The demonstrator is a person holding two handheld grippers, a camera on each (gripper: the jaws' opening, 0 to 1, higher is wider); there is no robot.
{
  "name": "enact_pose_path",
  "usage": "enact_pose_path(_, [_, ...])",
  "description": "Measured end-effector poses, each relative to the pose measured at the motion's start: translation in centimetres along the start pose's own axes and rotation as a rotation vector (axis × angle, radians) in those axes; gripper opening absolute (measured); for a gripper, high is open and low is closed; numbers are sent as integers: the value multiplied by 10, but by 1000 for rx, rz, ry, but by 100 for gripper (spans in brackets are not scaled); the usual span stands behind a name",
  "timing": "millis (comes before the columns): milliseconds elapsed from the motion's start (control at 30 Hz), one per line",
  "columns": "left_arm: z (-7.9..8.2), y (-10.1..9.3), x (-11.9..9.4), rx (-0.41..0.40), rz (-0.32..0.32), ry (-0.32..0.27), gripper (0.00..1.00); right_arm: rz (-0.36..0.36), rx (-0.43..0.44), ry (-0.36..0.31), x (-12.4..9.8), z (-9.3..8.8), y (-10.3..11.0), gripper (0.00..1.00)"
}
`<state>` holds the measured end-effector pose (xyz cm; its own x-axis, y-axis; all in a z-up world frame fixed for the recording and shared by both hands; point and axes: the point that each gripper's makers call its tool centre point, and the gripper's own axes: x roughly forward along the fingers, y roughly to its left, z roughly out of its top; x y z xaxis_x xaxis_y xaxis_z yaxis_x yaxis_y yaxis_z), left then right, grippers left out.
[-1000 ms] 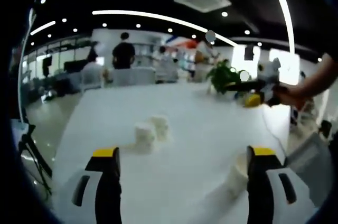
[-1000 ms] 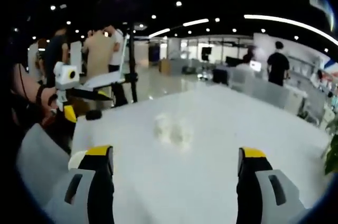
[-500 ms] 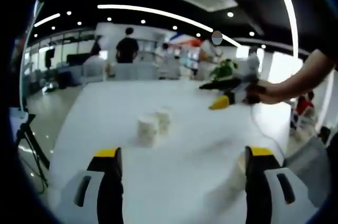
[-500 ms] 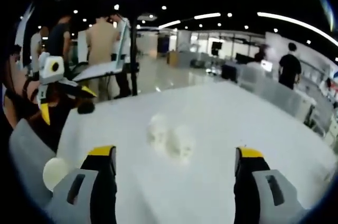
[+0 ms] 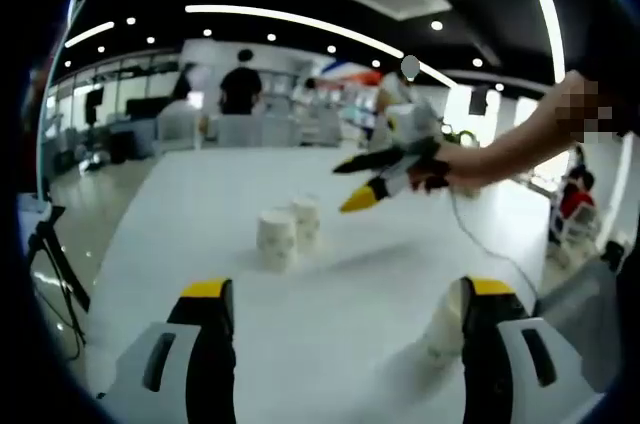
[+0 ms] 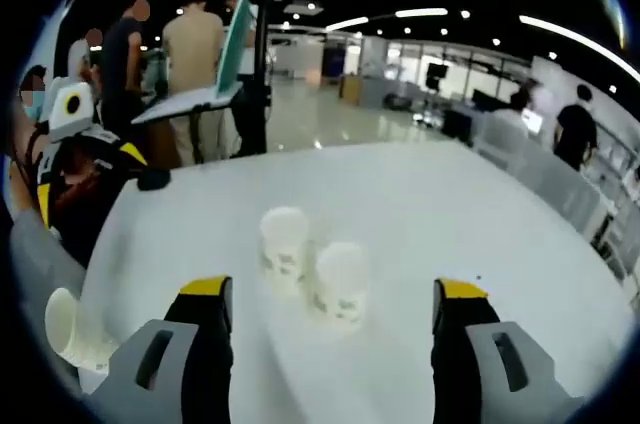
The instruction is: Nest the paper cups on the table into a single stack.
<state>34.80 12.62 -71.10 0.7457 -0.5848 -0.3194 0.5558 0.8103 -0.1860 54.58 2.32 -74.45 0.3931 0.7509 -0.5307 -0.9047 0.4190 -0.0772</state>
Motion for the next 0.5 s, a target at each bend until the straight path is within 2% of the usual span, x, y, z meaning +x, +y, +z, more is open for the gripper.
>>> enact_pose_path(67, [-1, 0, 0, -1, 1, 0, 93, 10, 25, 9, 5, -2, -2, 76])
enact_pose_path(367, [-2, -1, -2, -20, 15, -15, 93, 56, 35, 39, 25, -8, -10, 65])
enact_pose_path(433, [-3, 1, -2, -27, 19, -17, 93, 61, 10, 79, 28, -14, -9, 62])
enact_pose_path(500, [-1, 2, -2, -29, 26, -25, 93, 63, 10, 87, 33, -15, -9, 61])
